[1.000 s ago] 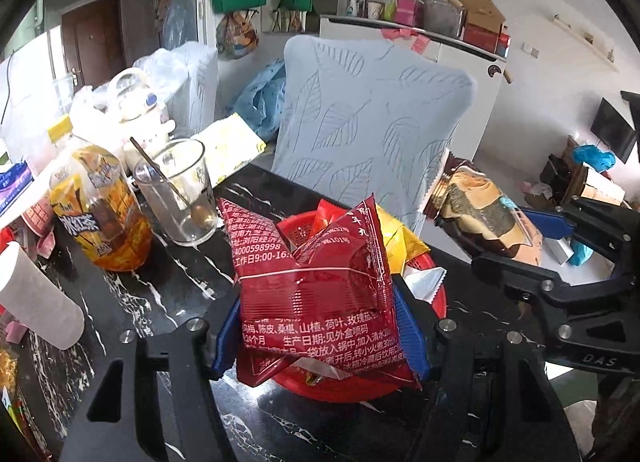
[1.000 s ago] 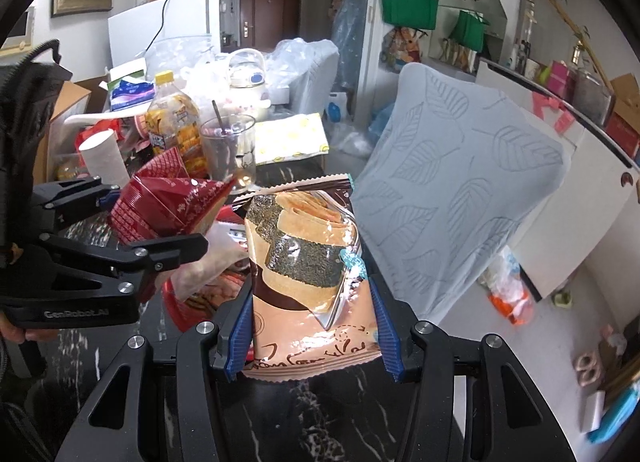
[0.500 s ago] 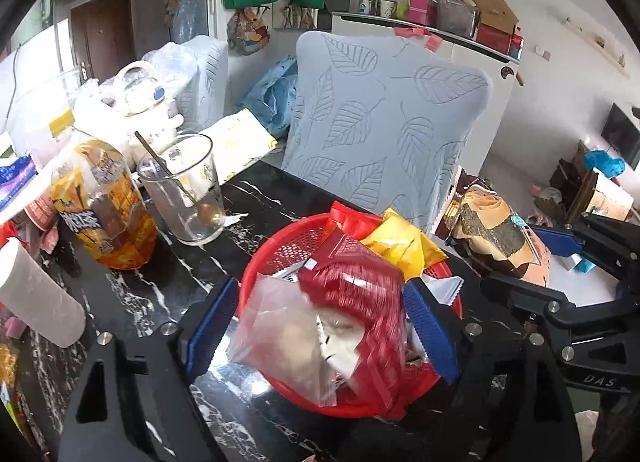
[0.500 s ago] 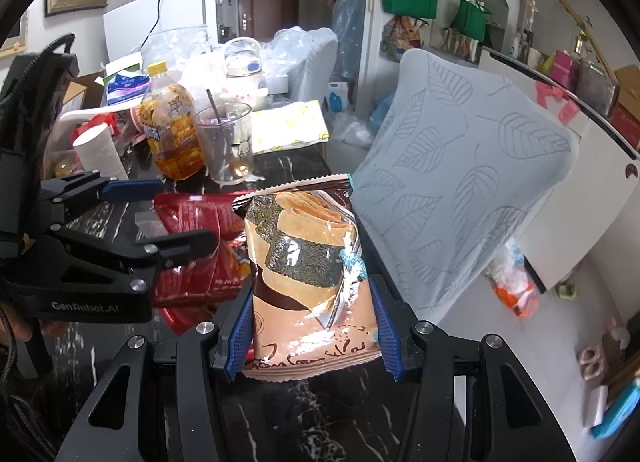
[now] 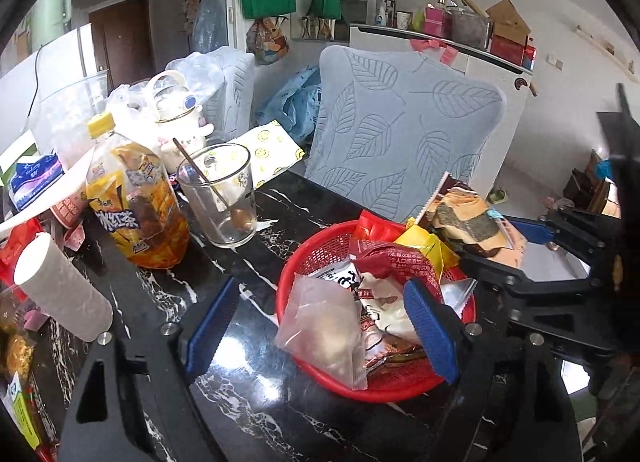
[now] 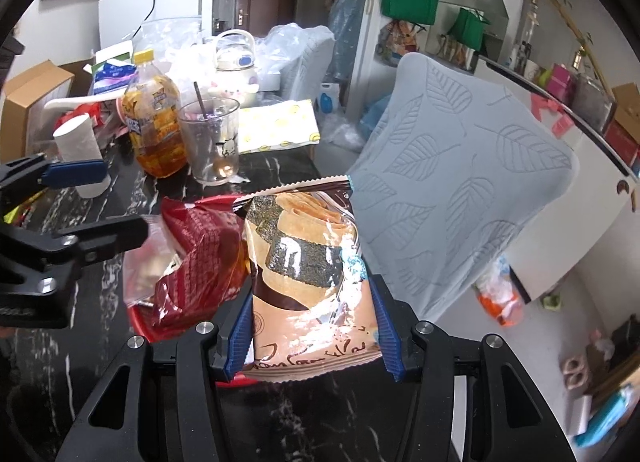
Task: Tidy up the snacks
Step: 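Lower both packets into the red basket and open both grippers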
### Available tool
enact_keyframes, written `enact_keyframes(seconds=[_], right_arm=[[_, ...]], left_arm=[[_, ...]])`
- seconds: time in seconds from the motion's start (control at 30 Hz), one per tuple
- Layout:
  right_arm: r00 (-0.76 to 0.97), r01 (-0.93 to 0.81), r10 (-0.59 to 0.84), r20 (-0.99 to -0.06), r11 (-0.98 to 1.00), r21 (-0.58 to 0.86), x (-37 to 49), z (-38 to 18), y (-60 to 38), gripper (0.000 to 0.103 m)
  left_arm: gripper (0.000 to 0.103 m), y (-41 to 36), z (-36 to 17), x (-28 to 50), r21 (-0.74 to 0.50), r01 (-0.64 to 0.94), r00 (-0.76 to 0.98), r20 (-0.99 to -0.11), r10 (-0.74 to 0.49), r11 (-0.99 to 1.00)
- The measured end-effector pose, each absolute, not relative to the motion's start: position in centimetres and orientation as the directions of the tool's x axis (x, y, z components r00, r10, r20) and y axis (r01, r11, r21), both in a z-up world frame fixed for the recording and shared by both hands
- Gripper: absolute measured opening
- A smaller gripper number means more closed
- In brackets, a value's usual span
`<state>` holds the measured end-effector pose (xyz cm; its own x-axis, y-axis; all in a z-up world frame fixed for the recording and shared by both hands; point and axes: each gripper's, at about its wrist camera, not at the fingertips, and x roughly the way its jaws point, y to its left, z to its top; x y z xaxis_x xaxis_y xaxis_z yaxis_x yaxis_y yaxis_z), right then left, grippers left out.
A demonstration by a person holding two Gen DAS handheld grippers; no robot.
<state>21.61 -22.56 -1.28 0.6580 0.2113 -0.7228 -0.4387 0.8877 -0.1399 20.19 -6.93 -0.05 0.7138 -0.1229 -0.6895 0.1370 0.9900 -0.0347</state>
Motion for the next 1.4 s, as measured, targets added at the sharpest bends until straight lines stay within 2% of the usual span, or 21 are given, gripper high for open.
enact_keyframes(seconds=[0.37,1.17,1.4], right_arm=[[0.64,-0.45,0.165,-0.751,0.872,-0.191,23.8,-3.6,-20.6,0.054],[0.626,-0.517,0.252,-0.738,0.842,-0.152,24.5,-3.8,-18.4,0.051],[0.611,-0.5,0.247,-0.752,0.857,-0.124,24.7,-3.9,-18.9,0.058]], left_arm=[[0.084,-5.5,-0.7,19.9,-0.019,0.109,0.711,-0.697,-0.091,0.994],[0.084,-4.8,-0.7,19.0,-0.048,0.095,0.701,-0.706,-0.101,0.994],[0.084,-4.9,-0.8,19.0,-0.049,0.093,0.697,-0.71,-0.101,0.994]])
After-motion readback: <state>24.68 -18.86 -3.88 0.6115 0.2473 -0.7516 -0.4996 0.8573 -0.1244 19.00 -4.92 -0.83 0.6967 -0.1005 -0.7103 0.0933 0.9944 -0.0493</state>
